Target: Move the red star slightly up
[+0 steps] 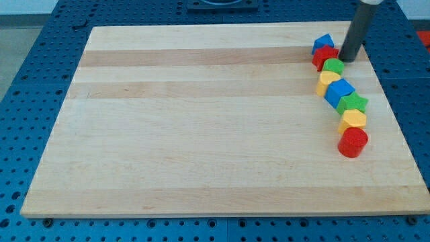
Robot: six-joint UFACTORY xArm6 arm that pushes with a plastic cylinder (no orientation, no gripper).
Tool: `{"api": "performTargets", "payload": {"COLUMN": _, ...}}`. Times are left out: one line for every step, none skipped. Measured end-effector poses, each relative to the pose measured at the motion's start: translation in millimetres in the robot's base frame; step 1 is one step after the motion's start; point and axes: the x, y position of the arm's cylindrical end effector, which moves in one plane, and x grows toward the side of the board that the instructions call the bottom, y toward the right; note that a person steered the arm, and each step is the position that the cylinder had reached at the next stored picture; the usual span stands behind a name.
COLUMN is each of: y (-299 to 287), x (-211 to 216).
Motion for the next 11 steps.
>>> {"api": "performTargets", "payload": {"y": -36, "x": 12}}
{"api": "performTargets", "payload": {"y": -76, "x": 22}}
{"api": "performTargets", "payload": {"y": -131, "x": 25}}
{"api": "performTargets", "payload": {"y": -154, "x": 28}}
{"api": "performTargets", "payload": {"y": -132, "x": 33}}
{"api": "performTargets", "payload": {"y": -112, "x": 33}}
{"api": "performTargets", "payload": {"y": -110, "x": 27}}
{"api": "performTargets", "payload": {"y": -110, "x": 15}}
{"api": "performTargets", "payload": {"y": -107, "x": 10}}
{"api": "performTargets", "payload": {"y": -87, "x": 10}}
{"api": "performTargets", "payload": {"y": -86, "x": 1}}
